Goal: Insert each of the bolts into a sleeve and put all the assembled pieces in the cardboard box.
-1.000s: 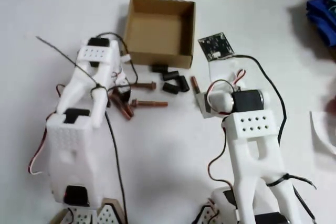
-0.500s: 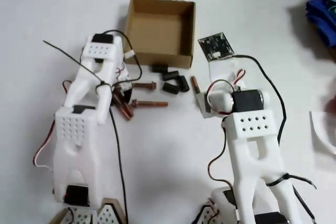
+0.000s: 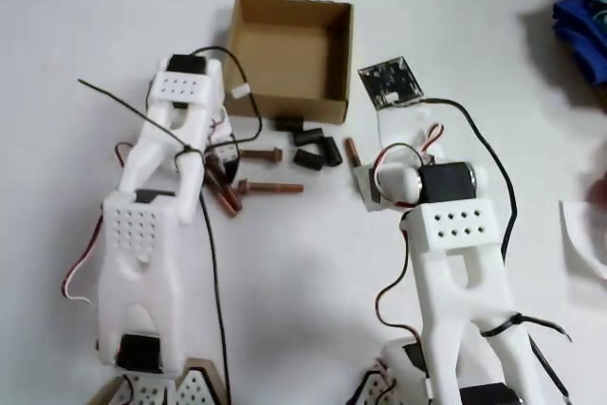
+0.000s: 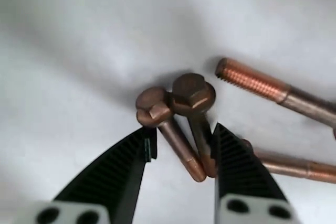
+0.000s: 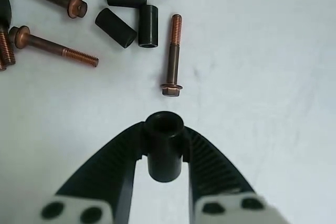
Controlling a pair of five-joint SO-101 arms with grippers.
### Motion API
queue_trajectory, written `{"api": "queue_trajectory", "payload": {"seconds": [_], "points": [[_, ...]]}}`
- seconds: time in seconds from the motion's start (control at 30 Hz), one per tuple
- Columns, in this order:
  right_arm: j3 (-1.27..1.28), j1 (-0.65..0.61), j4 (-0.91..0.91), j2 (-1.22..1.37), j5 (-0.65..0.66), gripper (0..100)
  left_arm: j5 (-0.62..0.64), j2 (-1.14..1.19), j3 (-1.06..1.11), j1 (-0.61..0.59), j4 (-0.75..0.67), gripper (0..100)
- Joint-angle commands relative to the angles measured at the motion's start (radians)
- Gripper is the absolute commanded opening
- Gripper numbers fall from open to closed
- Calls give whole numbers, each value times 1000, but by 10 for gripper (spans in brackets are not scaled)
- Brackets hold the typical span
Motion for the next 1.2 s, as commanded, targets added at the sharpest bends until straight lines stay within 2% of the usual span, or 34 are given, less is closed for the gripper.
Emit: {"api": "queue_trajectory", "payload": {"seconds": [0.0, 0.2, 0.4, 0.5, 0.63, 0.77, 1.17], "points": [[-6, 13, -16, -36, 5, 20, -6, -26, -36, 2, 25, 189], [-6, 13, -12, -42, 5, 20, -2, -150, -18, 2, 25, 189], [-6, 13, -8, -44, 5, 20, -6, -247, 191, -2, 15, 190], [-6, 13, -8, -44, 5, 20, -2, -270, 254, -31, -41, 190], [-6, 12, -8, -44, 2, 20, 43, -264, 259, -89, -118, 191], [-6, 12, -8, -44, 2, 20, 109, -242, 254, -103, -138, 191], [-6, 13, -8, -44, 2, 20, 172, -66, 251, -5, -178, 189]]}}
